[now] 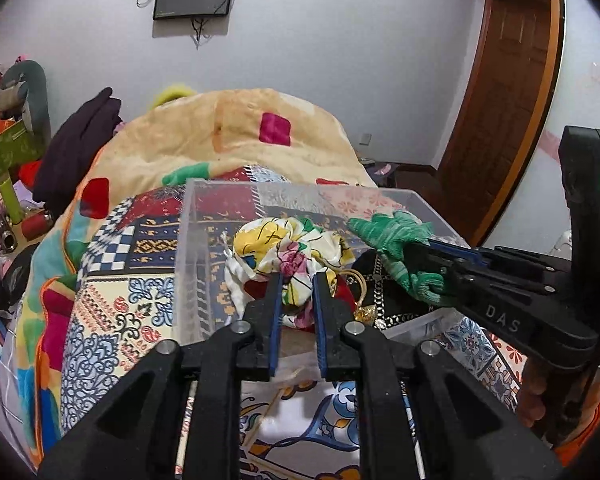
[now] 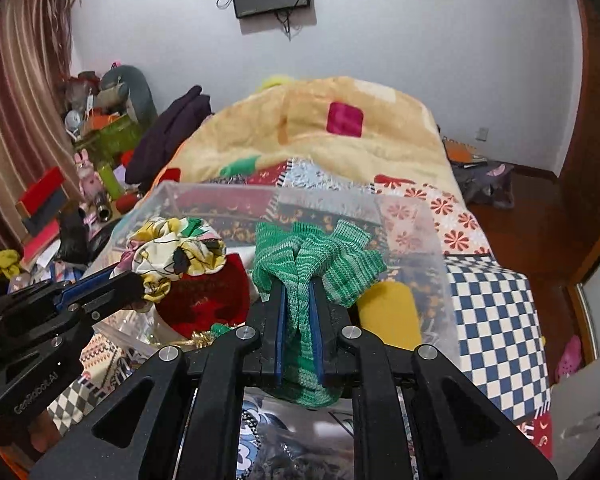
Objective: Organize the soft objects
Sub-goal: 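Release the floral scarf and green glove into the clear box with both tools, then grasp the beaded cord with the left tool while the right tool grasps the clear bag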
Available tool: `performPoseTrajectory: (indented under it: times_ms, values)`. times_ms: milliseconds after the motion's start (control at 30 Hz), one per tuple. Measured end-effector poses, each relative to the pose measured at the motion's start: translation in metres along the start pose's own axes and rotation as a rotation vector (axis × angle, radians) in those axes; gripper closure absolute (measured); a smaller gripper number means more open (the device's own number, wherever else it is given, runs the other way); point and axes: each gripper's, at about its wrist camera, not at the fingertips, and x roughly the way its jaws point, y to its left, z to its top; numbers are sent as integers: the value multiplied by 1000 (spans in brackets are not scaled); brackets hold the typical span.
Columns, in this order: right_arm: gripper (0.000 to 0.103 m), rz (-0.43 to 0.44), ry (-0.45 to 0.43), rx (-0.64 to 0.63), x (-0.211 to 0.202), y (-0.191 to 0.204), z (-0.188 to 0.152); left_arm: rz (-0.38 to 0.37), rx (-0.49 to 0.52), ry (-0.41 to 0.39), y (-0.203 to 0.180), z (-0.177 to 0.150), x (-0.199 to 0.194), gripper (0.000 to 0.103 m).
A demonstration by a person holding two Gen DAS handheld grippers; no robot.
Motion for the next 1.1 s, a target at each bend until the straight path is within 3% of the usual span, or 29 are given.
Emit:
performPoseTrajectory:
  times_ms: [67,233,400,733,867,1100]
  values:
    - [90,-2,1,-3,-1,0,1,-3,-1,7,0,-1,2,88]
    - [67,-8,-9,3,-5,-2,2,-23,-13,0,1,0,-2,83]
    - [53,-10,-47,5,-21,-2,2,-34,-17,-22,0,3,-15,81]
    - [23,-35,-168,10,-75,-3,0,-35,12,-125,-13,7,-65,48]
    - [19,-46,-197,0,-95,0,-4,-26,21,-163,-20,6,-86,29]
    - [12,-61,-196,-23,-110,6,-22,-7,45,-138,-30,-8,-94,12]
